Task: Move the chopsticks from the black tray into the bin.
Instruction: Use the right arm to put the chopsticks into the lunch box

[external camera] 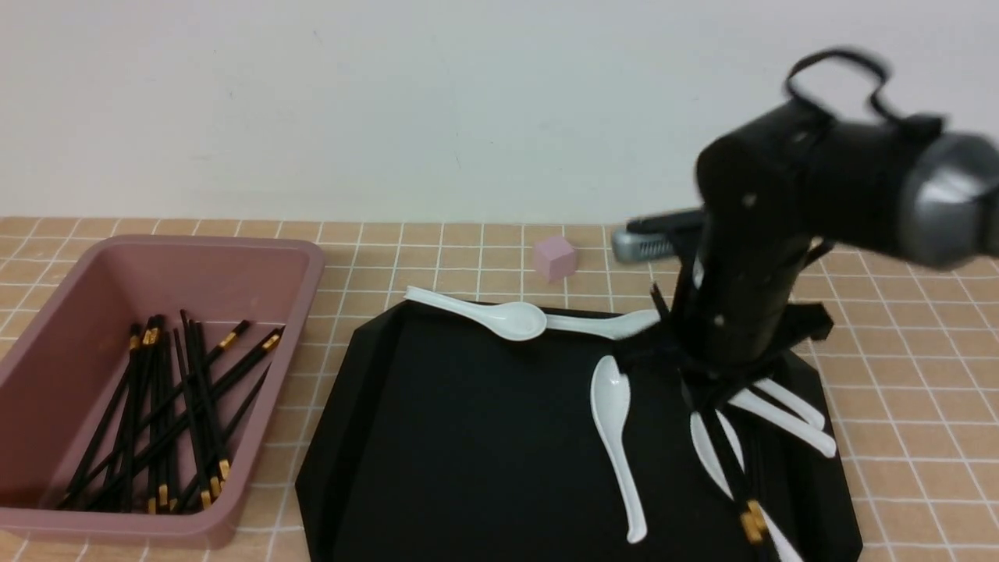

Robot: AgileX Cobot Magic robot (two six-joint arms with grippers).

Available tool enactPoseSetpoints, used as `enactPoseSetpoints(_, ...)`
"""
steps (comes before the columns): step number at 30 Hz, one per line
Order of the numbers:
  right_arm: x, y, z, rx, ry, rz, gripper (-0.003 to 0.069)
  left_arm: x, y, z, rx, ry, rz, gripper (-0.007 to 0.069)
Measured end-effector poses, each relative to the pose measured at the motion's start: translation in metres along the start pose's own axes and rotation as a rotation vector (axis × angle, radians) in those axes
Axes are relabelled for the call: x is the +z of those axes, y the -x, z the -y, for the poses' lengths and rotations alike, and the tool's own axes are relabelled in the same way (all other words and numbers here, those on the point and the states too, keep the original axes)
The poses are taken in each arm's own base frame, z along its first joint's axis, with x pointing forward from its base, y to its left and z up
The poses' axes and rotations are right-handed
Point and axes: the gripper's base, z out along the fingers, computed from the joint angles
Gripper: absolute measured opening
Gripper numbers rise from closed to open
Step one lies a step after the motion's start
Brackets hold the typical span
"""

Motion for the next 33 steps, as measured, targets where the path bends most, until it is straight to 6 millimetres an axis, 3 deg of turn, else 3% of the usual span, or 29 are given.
enactPoseSetpoints(7,-0.039,0.006,-0.018,0.065,0.257,0.144,0.0117,0.0,0.0,0.0,0.0,0.0,0.0,0.0239)
enactPoseSetpoints(10,-0.057,0.015,-0.036,0.063,0.424,0.216,0.0117,0.0,0.0,0.0,0.0,0.0,0.0,0.0239)
enactPoseSetpoints(14,-0.083,0.027,-0.082,-0.016,0.683,0.33,0.0117,0.0,0.0,0.0,0.0,0.0,0.0,0.0239)
enactPoseSetpoints(17,-0.086,0.034,-0.112,-0.052,0.801,0.382,0.0117,0.0,0.0,0.0,0.0,0.0,0.0,0.0239)
enactPoseSetpoints(20,-0.072,0.042,-0.163,-0.062,0.939,0.469,0.0117,0.0,0.0,0.0,0.0,0.0,0.0,0.0239)
enactPoseSetpoints(21,-0.071,0.04,-0.168,-0.057,0.954,0.467,0.0117,0.0,0.0,0.0,0.0,0.0,0.0,0.0239)
enactPoseSetpoints(24,-0.041,0.043,-0.209,-0.043,1.008,0.539,0.0117,0.0,0.0,0.0,0.0,0.0,0.0,0.0239)
enactPoseSetpoints(27,-0.02,0.042,-0.229,-0.028,1.01,0.576,0.0117,0.0,0.0,0.0,0.0,0.0,0.0,0.0239)
enactPoseSetpoints(29,0.005,0.04,-0.243,-0.011,0.988,0.603,0.0117,0.0,0.0,0.0,0.0,0.0,0.0,0.0239)
enactPoseSetpoints(33,0.042,0.038,-0.253,-0.014,0.941,0.611,0.016,0.0,0.0,0.0,0.0,0.0,0.0,0.0239)
